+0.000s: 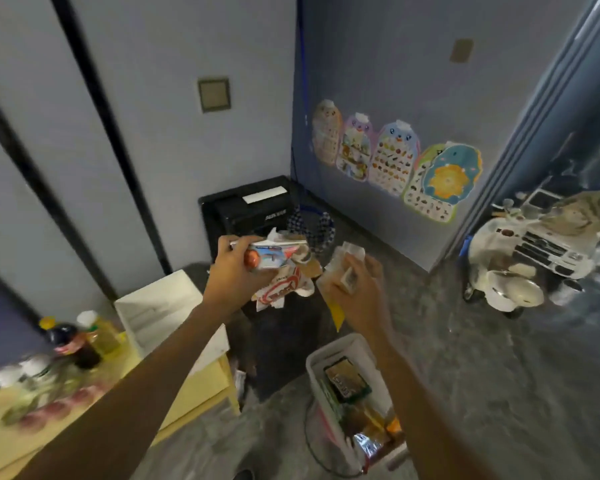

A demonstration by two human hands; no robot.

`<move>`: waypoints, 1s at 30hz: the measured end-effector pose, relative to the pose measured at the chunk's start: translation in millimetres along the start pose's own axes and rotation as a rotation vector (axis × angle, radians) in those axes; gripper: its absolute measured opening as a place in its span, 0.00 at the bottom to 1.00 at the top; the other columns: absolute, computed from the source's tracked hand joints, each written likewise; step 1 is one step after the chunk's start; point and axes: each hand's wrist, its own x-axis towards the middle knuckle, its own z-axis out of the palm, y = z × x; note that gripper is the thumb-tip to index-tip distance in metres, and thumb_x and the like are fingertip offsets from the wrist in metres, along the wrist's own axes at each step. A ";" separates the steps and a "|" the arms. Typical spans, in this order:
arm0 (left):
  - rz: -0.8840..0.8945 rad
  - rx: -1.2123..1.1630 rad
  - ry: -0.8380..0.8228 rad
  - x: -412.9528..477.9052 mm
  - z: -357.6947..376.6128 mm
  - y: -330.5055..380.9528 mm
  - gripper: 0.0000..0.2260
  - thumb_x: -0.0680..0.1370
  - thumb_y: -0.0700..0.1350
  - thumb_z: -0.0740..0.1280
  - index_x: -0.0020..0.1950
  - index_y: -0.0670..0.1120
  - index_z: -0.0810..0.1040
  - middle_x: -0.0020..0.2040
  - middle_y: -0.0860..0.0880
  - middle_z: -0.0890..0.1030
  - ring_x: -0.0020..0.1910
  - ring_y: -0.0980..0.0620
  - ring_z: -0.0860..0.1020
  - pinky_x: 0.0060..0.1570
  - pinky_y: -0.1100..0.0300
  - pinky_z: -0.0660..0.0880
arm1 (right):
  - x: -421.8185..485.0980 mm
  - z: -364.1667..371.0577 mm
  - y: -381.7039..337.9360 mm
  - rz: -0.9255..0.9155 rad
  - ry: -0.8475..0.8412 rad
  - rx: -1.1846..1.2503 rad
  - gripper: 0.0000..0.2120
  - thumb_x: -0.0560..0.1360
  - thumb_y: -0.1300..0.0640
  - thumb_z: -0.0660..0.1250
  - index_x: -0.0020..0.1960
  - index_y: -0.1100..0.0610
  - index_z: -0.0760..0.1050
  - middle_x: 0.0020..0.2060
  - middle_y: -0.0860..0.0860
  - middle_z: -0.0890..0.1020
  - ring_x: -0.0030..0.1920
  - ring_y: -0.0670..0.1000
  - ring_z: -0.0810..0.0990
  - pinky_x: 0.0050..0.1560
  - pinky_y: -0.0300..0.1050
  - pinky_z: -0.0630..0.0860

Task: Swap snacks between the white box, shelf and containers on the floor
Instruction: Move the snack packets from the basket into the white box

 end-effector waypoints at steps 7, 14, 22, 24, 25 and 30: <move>-0.186 0.066 0.154 -22.5 -100.7 -93.0 0.34 0.73 0.54 0.82 0.75 0.54 0.73 0.70 0.49 0.68 0.59 0.54 0.75 0.60 0.57 0.80 | 19.4 127.0 -79.1 -0.174 -0.193 0.089 0.38 0.74 0.35 0.75 0.78 0.52 0.71 0.78 0.54 0.65 0.76 0.57 0.69 0.71 0.45 0.73; -0.331 0.086 0.185 -3.7 -160.6 -194.3 0.33 0.72 0.54 0.83 0.74 0.55 0.74 0.72 0.49 0.66 0.60 0.47 0.79 0.63 0.50 0.82 | 44.9 244.6 -139.9 -0.192 -0.369 0.019 0.34 0.77 0.38 0.72 0.78 0.48 0.68 0.78 0.56 0.69 0.74 0.58 0.72 0.72 0.49 0.74; -0.411 0.082 0.146 26.9 -162.6 -274.3 0.33 0.72 0.54 0.83 0.73 0.52 0.74 0.72 0.47 0.66 0.62 0.45 0.80 0.63 0.51 0.82 | 63.5 338.9 -150.3 -0.104 -0.575 -0.016 0.34 0.76 0.50 0.77 0.79 0.48 0.69 0.79 0.50 0.62 0.78 0.55 0.65 0.70 0.36 0.61; -0.446 0.079 0.133 32.9 -154.4 -288.9 0.33 0.72 0.55 0.83 0.73 0.53 0.74 0.72 0.48 0.66 0.62 0.45 0.81 0.64 0.51 0.82 | 68.6 356.0 -145.7 -0.113 -0.602 -0.019 0.34 0.76 0.48 0.77 0.79 0.48 0.68 0.79 0.50 0.63 0.76 0.54 0.67 0.69 0.35 0.64; -0.463 0.079 0.127 36.3 -149.8 -295.6 0.33 0.72 0.56 0.83 0.73 0.53 0.74 0.72 0.48 0.66 0.62 0.44 0.80 0.64 0.51 0.82 | 72.1 364.0 -143.4 -0.127 -0.608 -0.032 0.34 0.77 0.47 0.76 0.79 0.48 0.67 0.79 0.50 0.63 0.75 0.52 0.69 0.66 0.30 0.65; -0.499 0.158 0.054 55.3 -116.0 -329.2 0.35 0.71 0.63 0.81 0.73 0.57 0.71 0.73 0.48 0.63 0.62 0.44 0.80 0.62 0.49 0.83 | 92.9 410.7 -119.4 -0.199 -0.774 -0.082 0.35 0.78 0.43 0.75 0.81 0.45 0.65 0.81 0.48 0.59 0.73 0.48 0.74 0.61 0.22 0.67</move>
